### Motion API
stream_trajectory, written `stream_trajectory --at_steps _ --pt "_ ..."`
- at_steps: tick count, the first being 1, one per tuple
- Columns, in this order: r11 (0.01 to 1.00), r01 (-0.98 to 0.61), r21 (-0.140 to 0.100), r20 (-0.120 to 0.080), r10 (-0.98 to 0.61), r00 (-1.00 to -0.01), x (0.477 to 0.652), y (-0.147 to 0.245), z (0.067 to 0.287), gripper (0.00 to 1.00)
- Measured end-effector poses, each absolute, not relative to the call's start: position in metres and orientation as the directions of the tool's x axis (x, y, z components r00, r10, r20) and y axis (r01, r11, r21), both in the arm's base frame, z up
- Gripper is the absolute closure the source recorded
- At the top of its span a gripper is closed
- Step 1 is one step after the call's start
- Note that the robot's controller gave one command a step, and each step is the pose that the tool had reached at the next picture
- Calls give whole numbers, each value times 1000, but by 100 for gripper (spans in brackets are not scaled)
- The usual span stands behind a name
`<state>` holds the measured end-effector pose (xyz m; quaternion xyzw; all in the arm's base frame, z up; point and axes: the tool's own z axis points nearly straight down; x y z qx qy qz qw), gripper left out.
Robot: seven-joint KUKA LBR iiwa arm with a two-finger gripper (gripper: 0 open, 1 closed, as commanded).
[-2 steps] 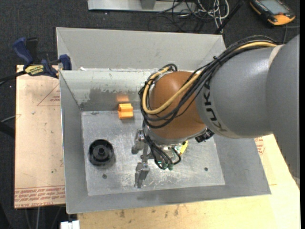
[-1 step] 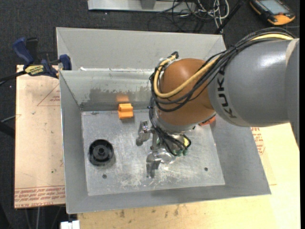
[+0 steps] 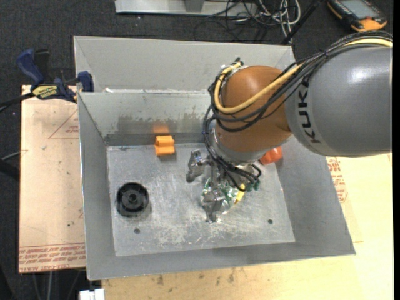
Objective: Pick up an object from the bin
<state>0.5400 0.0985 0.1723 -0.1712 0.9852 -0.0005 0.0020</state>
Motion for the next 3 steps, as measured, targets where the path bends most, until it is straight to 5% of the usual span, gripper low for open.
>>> stream_trajectory --at_steps 1,2,3 --pt "991 -134 1 -2 -134 -991 536 100 166 0" --pt "968 -250 3 -1 -250 -968 541 61 159 0" --pt "991 -134 3 5 -134 -991 577 23 94 100"
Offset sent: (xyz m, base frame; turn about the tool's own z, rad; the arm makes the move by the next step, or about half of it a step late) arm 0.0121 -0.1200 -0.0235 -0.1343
